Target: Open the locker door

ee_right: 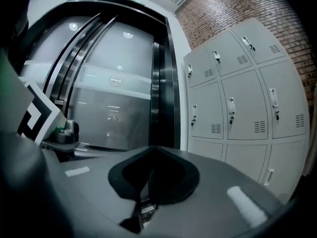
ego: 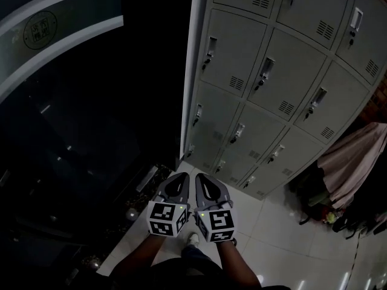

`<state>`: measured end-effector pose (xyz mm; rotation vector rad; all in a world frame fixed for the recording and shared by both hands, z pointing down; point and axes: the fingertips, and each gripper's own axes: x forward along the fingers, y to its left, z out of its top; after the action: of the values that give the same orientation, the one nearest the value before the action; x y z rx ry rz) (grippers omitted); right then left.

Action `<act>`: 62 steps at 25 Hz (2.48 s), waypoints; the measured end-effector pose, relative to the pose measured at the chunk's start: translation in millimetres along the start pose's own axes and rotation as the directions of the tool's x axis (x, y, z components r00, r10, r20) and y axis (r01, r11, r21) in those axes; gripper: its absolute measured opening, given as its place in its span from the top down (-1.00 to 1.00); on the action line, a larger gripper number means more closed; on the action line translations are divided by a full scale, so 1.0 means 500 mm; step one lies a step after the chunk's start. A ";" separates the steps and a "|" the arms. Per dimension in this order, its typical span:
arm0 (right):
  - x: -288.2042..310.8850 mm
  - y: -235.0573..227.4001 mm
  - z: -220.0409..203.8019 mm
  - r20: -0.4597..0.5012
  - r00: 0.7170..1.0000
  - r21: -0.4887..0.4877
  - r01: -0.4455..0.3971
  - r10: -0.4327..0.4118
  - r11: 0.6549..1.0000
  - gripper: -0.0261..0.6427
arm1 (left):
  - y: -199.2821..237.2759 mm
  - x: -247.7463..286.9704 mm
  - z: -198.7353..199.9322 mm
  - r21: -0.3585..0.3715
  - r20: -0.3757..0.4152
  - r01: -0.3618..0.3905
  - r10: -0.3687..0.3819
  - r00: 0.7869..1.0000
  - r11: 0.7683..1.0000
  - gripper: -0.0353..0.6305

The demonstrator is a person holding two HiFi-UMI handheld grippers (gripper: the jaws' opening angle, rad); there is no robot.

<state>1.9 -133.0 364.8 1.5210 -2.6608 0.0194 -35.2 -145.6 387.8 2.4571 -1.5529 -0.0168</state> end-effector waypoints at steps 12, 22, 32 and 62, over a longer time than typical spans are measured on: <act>0.127 -0.172 0.012 0.021 0.998 0.022 -0.060 0.059 0.998 0.92 | 0.002 0.210 0.027 0.020 -0.012 -0.055 0.055 0.998 0.998 0.88; 0.226 -0.231 0.016 0.054 0.993 0.028 -0.110 0.108 0.994 0.92 | 0.046 0.305 0.066 0.045 0.027 -0.114 0.113 0.993 0.992 0.88; 0.337 -0.281 -0.021 0.085 0.993 0.002 -0.077 0.077 0.997 0.92 | 0.121 0.394 0.052 0.035 0.061 -0.113 0.111 0.992 0.993 0.88; 0.784 -0.425 -0.259 0.062 0.998 0.046 -0.009 0.006 0.999 0.46 | 0.391 0.710 -0.036 0.034 0.050 -0.040 0.038 0.998 0.999 0.88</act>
<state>-5.3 -571.9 516.8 1.5502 -2.7323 0.0344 -51.7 -538.8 485.5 2.4708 -1.6346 -0.0446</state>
